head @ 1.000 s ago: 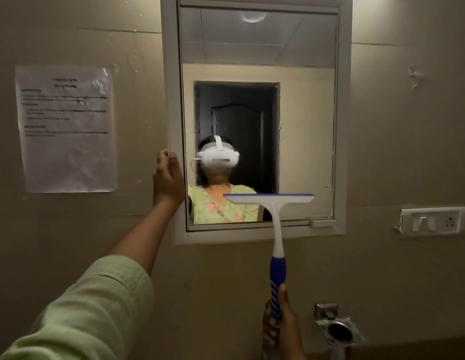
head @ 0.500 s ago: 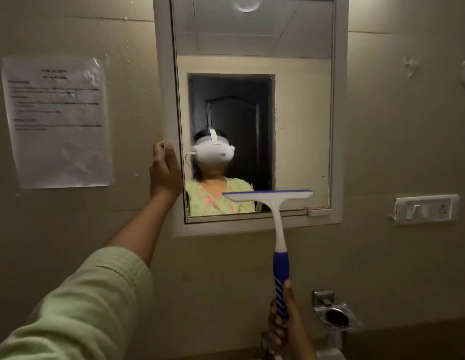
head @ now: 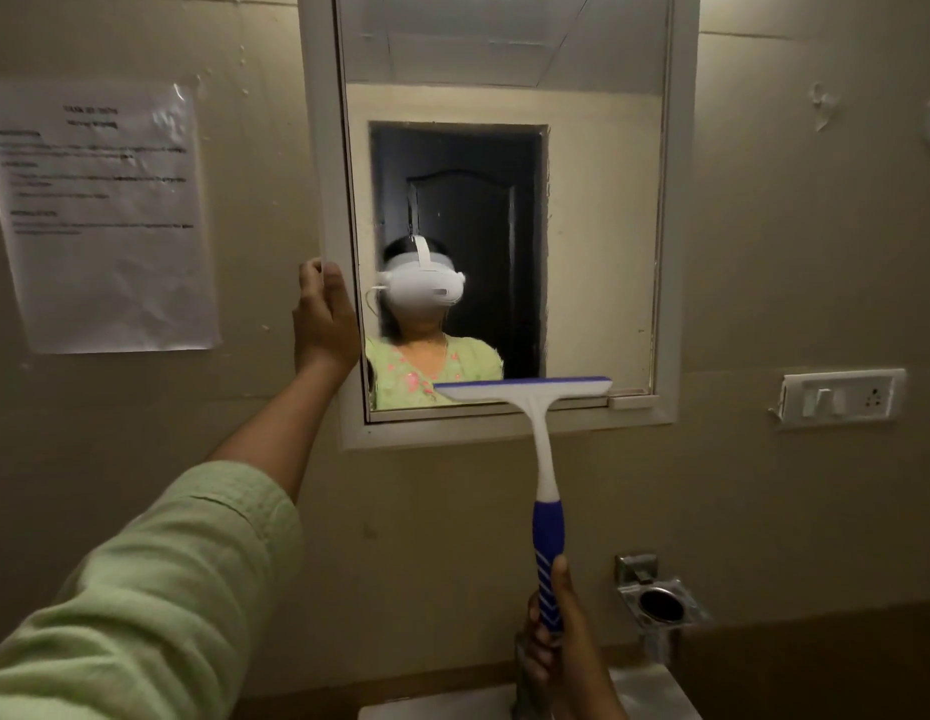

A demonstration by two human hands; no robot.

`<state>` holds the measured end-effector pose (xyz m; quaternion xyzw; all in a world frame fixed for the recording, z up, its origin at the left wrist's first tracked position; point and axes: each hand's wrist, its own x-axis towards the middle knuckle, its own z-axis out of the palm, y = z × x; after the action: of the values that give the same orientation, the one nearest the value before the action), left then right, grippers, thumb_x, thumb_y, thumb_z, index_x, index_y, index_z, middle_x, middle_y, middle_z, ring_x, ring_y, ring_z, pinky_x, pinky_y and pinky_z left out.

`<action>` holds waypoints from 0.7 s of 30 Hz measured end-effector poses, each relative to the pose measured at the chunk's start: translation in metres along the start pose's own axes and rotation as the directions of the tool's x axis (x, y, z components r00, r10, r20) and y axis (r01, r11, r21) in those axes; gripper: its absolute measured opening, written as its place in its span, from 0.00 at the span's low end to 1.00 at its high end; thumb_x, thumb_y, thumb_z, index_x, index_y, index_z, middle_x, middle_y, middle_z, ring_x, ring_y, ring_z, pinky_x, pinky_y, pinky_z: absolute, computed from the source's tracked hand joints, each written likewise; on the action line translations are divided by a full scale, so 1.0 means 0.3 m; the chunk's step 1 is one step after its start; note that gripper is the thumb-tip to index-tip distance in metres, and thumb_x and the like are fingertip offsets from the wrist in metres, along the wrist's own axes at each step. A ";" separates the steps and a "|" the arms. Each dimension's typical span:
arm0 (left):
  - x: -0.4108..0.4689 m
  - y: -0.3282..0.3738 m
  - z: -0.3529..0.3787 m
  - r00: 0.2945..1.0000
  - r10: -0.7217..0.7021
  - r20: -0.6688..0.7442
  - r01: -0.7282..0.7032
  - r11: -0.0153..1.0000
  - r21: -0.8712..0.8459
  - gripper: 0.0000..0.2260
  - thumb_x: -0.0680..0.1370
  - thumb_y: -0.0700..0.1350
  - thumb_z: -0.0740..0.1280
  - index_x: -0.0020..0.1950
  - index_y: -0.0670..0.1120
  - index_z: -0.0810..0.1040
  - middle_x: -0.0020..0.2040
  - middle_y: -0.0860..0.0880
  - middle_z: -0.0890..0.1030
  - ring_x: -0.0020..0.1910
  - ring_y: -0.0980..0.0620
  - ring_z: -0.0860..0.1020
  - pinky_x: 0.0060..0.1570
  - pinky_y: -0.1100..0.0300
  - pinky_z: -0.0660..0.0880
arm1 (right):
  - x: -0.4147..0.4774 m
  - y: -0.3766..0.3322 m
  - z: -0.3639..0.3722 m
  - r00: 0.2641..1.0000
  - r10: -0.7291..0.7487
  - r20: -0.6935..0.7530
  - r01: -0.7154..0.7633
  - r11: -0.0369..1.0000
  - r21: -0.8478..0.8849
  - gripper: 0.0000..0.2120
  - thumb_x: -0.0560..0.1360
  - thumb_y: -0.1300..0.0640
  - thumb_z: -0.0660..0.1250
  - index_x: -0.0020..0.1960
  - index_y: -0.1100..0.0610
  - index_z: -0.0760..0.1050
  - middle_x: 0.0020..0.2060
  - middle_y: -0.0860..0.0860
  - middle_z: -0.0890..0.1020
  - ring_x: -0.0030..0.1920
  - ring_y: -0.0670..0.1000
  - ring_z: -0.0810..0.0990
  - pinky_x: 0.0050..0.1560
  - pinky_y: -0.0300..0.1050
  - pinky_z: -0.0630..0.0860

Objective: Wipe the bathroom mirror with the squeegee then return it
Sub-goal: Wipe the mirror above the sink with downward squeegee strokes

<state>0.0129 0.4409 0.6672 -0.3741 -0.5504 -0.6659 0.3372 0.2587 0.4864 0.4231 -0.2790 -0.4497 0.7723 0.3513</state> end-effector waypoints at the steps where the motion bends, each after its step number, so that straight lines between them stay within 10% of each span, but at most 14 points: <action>1: -0.002 0.003 -0.001 1.000 0.004 0.000 -0.004 1.000 -0.003 0.16 0.81 0.50 0.49 0.51 0.39 0.68 0.37 0.48 0.71 0.36 0.48 0.68 0.35 0.59 0.57 | -0.002 -0.018 0.009 1.000 -0.021 0.020 0.020 1.000 0.017 0.27 0.64 0.33 0.60 0.30 0.59 0.68 0.18 0.50 0.65 0.16 0.47 0.62 0.19 0.34 0.60; 12: -0.003 0.016 -0.007 1.000 0.001 0.016 -0.001 1.000 0.011 0.17 0.81 0.51 0.49 0.51 0.39 0.68 0.37 0.46 0.71 0.38 0.43 0.71 0.35 0.58 0.58 | -0.051 -0.004 0.009 0.995 -0.042 -0.086 0.039 0.999 -0.026 0.27 0.63 0.32 0.59 0.31 0.59 0.67 0.18 0.50 0.65 0.16 0.46 0.61 0.21 0.34 0.57; 21: 0.000 0.006 -0.005 0.999 0.002 0.036 -0.003 1.000 0.025 0.16 0.81 0.53 0.49 0.50 0.42 0.68 0.40 0.43 0.74 0.43 0.37 0.75 0.39 0.56 0.62 | -0.052 -0.456 0.151 0.857 -0.515 0.017 0.516 0.856 -0.028 0.25 0.64 0.31 0.61 0.32 0.54 0.71 0.19 0.45 0.69 0.19 0.43 0.64 0.20 0.34 0.60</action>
<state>0.0141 0.4391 0.6678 -0.3827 -0.5643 -0.6517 0.3325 0.2741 0.4992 0.5666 -0.1506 -0.5219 0.6442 0.5385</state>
